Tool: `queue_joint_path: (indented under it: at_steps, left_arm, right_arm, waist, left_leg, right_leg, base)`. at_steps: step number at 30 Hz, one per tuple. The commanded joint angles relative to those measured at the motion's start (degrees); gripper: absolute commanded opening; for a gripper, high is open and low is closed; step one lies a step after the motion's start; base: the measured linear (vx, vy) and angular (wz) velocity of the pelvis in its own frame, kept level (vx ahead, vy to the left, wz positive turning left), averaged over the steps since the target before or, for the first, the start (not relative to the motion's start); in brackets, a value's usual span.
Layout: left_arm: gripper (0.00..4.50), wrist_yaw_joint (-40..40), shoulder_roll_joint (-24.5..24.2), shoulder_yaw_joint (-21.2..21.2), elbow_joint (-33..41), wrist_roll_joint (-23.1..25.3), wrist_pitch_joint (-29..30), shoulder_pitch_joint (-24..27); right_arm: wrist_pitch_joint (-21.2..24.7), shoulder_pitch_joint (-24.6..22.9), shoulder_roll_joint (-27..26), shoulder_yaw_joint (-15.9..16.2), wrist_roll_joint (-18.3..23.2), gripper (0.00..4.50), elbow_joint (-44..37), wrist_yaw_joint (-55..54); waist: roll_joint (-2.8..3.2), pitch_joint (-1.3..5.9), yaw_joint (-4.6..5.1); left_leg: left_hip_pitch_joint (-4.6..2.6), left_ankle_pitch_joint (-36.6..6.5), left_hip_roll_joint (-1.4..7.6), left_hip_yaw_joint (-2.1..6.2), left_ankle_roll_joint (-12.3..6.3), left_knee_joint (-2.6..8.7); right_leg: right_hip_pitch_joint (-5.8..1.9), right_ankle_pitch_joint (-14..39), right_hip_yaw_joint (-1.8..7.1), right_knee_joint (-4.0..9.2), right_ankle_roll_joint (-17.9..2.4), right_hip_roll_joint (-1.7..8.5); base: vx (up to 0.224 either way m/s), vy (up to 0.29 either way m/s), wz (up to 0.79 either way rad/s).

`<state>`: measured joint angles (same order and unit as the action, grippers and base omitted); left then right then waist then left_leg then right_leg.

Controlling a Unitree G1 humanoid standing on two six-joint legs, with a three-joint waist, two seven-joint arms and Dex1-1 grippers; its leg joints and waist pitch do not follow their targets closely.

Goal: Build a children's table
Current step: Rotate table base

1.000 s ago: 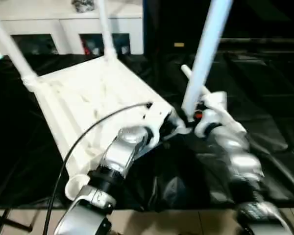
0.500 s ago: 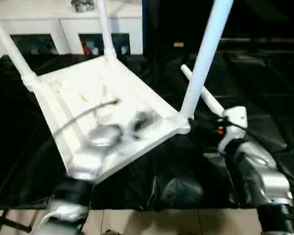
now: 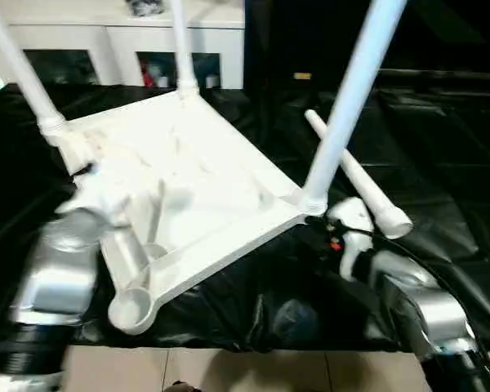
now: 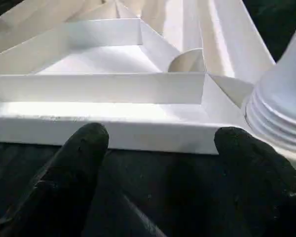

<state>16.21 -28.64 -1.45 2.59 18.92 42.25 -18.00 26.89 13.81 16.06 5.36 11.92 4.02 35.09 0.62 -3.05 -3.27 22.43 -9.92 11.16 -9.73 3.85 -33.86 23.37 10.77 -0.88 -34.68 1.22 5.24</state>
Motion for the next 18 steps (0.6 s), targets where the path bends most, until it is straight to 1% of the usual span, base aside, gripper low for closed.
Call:
queue_joint_path:
  at_steps: [1,2,3,4,5,6,7,8,9,10,11,12,13,14,15,16,18]
  left_arm:
    - [1.54,1.0,-1.1,0.7,0.3,0.5,2.5,1.0]
    - [1.54,1.7,-1.4,1.1,0.5,0.5,3.5,1.2]
    - [1.54,3.0,-1.9,2.0,0.3,0.3,4.0,1.6]
    - [1.54,3.0,-1.9,2.0,0.3,0.3,4.0,1.6]
    - [1.54,4.4,-2.0,2.8,-0.4,-0.2,4.1,1.8]
    - [1.54,5.9,-2.4,4.0,-1.1,-0.5,3.9,1.9]
    - [1.54,6.9,-2.7,5.0,-1.8,-0.6,3.7,2.0]
    - [1.54,7.8,-3.0,5.9,-2.5,-0.6,3.6,2.1]
    - [1.54,8.2,-3.3,6.5,-2.8,-0.5,3.7,2.1]
    - [1.38,8.8,-3.8,7.1,-3.1,-0.5,3.5,2.2]
    - [1.28,9.4,-4.2,7.5,-3.4,-0.5,3.4,2.1]
    - [1.19,9.7,-4.6,7.8,-3.5,-0.6,3.4,2.1]
    - [1.19,10.7,-5.3,8.5,-3.6,-0.6,3.3,2.1]
    - [1.13,10.7,-5.3,8.5,-3.6,-0.6,3.3,2.1]
    - [0.85,11.8,-6.0,9.1,-3.6,-0.7,3.2,2.2]
    - [0.77,13.0,-6.6,9.7,-3.5,-0.8,3.1,2.2]
    - [0.76,18.4,-8.6,12.0,-2.2,-2.3,3.3,2.4]
  right_arm:
    - [1.2,1.4,-0.1,0.5,-2.4,3.89,2.2,-2.8]
    - [1.0,2.1,-0.3,0.7,-3.4,3.89,3.3,-3.8]
    - [0.9,2.7,-0.6,0.9,-3.8,3.89,4.2,-4.3]
    - [0.9,2.7,-0.6,0.9,-3.8,3.89,4.2,-4.3]
    - [1.0,3.5,-1.1,1.1,-4.1,3.89,5.2,-4.5]
    - [0.8,4.2,-1.5,1.4,-4.6,3.89,6.2,-5.0]
    - [0.9,4.9,-1.8,1.7,-5.0,3.89,7.1,-5.5]
    - [1.1,5.6,-1.9,2.2,-5.5,3.89,8.1,-6.1]
    - [1.3,6.0,-2.0,2.5,-5.8,3.89,8.5,-6.6]
    - [1.2,6.5,-2.1,2.7,-5.9,3.89,9.2,-6.9]
    - [1.2,7.0,-2.3,2.7,-6.0,3.89,9.8,-7.0]
    - [1.2,7.4,-2.5,2.8,-6.0,3.89,10.4,-7.1]
    - [0.9,7.8,-2.4,3.2,-6.7,3.89,11.0,-7.3]
    - [0.9,7.8,-2.4,3.2,-6.7,3.89,11.0,-7.3]
    - [0.7,8.2,-2.5,3.4,-7.0,3.89,11.6,-7.4]
    - [0.5,8.6,-2.7,3.3,-7.3,3.89,12.2,-7.4]
    - [-0.1,10.2,-3.6,3.0,-7.2,3.89,14.7,-7.5]
  waist:
    - [1.21,3.74,-0.06]
    - [0.96,3.7,0.03]
    - [0.92,3.73,-0.11]
    - [0.95,3.76,-0.23]
    - [1.06,3.71,-0.26]
    - [0.99,3.68,-0.22]
    - [1.06,3.69,-0.23]
    - [1.15,3.59,-0.18]
    - [1.08,3.51,-0.11]
    - [1.0,3.5,-0.06]
    - [1.03,3.52,-0.09]
    - [0.9,3.52,-0.01]
    - [0.62,3.5,0.04]
    - [0.78,3.53,0.02]
    - [0.78,3.55,0.11]
    - [0.67,3.6,0.11]
    - [0.78,3.64,0.2]
  left_leg:
    - [-1.37,-13.6,0.75,0.19,0.82,4.34]
    - [-1.29,-13.6,0.66,0.13,0.89,4.39]
    - [-1.31,-13.6,0.64,0.11,1.13,4.32]
    - [-1.29,-13.5,0.63,0.09,1.16,4.3]
    - [-1.26,-13.9,0.65,0.11,1.16,4.35]
    - [-1.24,-14.6,0.62,0.14,1.2,4.43]
    - [-1.32,-15.5,0.61,0.18,1.4,4.45]
    - [-1.26,-16.1,0.57,0.28,1.61,4.57]
    - [-1.41,-17.8,0.6,0.24,2.03,4.65]
    - [-1.4,-18.5,0.62,0.31,2.28,4.7]
    - [-1.44,-18.6,0.61,0.33,2.34,4.66]
    - [-1.35,-18.5,0.58,0.33,2.21,4.68]
    - [-1.28,-18.3,0.58,0.35,2.11,4.7]
    - [-1.28,-18.3,0.57,0.38,2.11,4.7]
    - [-1.31,-17.8,0.64,0.34,2.1,4.68]
    - [-1.28,-17.2,0.64,0.31,1.97,4.65]
    - [-1.21,-16.9,0.54,0.38,1.87,4.67]
  right_leg:
    - [-1.65,7.9,0.6,3.63,-10.3,0.79]
    - [-1.74,7.7,0.61,3.69,-10.5,0.74]
    - [-1.77,7.4,0.63,3.62,-10.9,0.82]
    - [-1.84,7.2,0.66,3.6,-11.1,0.91]
    - [-1.85,7.2,0.68,3.6,-11.0,0.91]
    - [-1.86,7.8,0.67,3.63,-11.0,0.94]
    - [-1.73,8.7,0.68,3.7,-11.0,0.96]
    - [-1.76,9.5,0.64,3.72,-10.9,0.98]
    - [-1.6,11.5,0.68,3.92,-10.6,0.98]
    - [-1.71,12.4,0.73,4.0,-10.3,1.11]
    - [-1.65,12.6,0.74,3.98,-10.1,1.1]
    - [-1.72,12.7,0.77,4.0,-10.0,1.14]
    - [-1.73,13.0,0.73,4.03,-10.0,1.13]
    - [-1.75,13.0,0.73,3.92,-10.0,1.14]
    - [-1.73,12.3,0.79,3.92,-10.0,1.11]
    - [-1.8,11.5,0.78,3.82,-10.3,1.09]
    - [-1.77,11.4,0.75,3.65,-10.8,1.2]
  base:
    - [0.0,0.0,0.0]
    - [0.0,0.0,0.0]
    - [0.0,0.0,0.0]
    - [0.0,0.0,0.0]
    - [0.0,0.0,0.0]
    - [0.0,0.0,0.0]
    - [0.0,0.0,0.0]
    - [0.0,0.0,0.0]
    - [0.0,0.0,0.0]
    - [0.0,0.0,0.0]
    - [0.0,0.0,0.0]
    - [0.0,0.0,0.0]
    - [0.0,0.0,0.0]
    - [0.0,0.0,0.0]
    - [0.0,0.0,0.0]
    - [0.0,0.0,0.0]
    - [0.0,0.0,0.0]
